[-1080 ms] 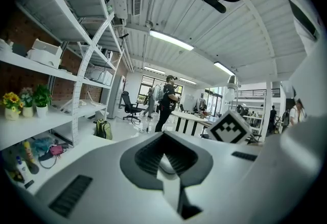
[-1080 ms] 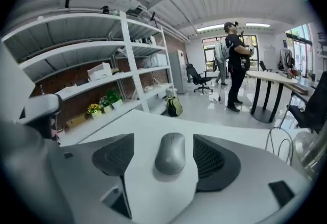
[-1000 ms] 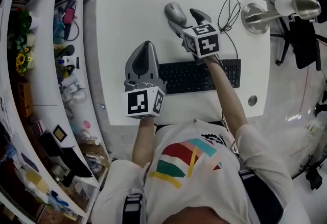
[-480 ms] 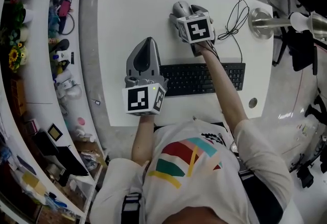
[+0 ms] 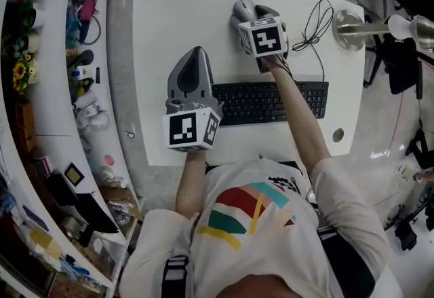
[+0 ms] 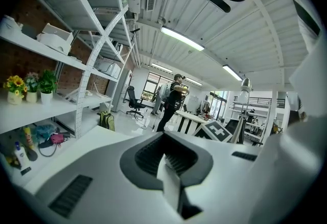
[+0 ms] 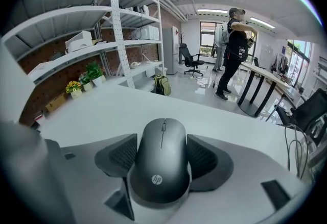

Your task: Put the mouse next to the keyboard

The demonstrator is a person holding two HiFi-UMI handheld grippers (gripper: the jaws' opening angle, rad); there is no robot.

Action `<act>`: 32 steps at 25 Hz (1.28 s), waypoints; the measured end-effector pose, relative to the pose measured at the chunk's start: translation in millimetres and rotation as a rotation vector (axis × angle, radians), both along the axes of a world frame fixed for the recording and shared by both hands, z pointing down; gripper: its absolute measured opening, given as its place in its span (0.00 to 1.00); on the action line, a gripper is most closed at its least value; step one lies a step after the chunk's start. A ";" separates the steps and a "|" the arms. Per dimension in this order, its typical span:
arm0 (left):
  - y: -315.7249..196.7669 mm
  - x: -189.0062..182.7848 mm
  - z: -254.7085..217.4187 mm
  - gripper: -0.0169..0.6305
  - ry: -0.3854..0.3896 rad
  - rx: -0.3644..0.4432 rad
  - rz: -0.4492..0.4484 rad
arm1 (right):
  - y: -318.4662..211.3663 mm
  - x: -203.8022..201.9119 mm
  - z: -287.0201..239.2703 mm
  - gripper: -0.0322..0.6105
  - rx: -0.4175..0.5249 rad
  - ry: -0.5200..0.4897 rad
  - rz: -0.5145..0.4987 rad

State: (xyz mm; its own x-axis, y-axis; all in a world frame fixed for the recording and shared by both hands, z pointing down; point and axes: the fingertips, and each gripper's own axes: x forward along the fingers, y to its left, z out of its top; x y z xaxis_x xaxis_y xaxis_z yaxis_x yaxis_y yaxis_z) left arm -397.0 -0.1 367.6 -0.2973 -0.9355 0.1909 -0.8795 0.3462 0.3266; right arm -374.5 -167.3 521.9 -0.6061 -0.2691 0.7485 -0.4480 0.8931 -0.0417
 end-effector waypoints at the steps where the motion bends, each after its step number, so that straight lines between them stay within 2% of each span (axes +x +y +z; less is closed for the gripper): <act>1: 0.8 1.2 -0.8 0.09 0.000 0.001 -0.001 | -0.2 0.7 -0.2 0.53 0.002 -0.001 -0.001; 9: 14.4 9.3 -3.8 0.09 -0.012 -0.006 -0.010 | -3.0 8.3 -3.0 0.52 -0.014 0.014 0.012; 13: 18.9 13.3 -7.8 0.09 -0.019 -0.002 -0.013 | 0.5 8.4 -20.9 0.52 -0.014 -0.052 0.003; 17: 17.0 25.2 -12.0 0.09 -0.033 0.001 -0.002 | 5.6 25.5 -45.5 0.52 -0.006 -0.115 0.008; 25: 10.5 65.3 -17.5 0.09 -0.049 -0.003 0.067 | -5.8 102.7 -93.1 0.52 0.067 -0.187 0.087; 28: 2.0 87.8 -19.0 0.09 -0.050 -0.003 0.095 | -12.9 148.1 -105.0 0.52 0.123 -0.181 0.107; 32: -11.3 123.6 -20.4 0.09 -0.058 -0.013 0.141 | -23.3 220.2 -115.0 0.52 0.151 -0.182 0.193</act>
State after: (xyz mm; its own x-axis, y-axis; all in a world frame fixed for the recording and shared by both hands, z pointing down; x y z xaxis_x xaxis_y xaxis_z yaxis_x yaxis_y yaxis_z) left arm -273.4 -11.3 347.1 -0.1744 -0.9663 0.1895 -0.9370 0.2220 0.2697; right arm -154.3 -190.6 406.9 -0.6532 -0.4928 0.5748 -0.6077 0.7941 -0.0097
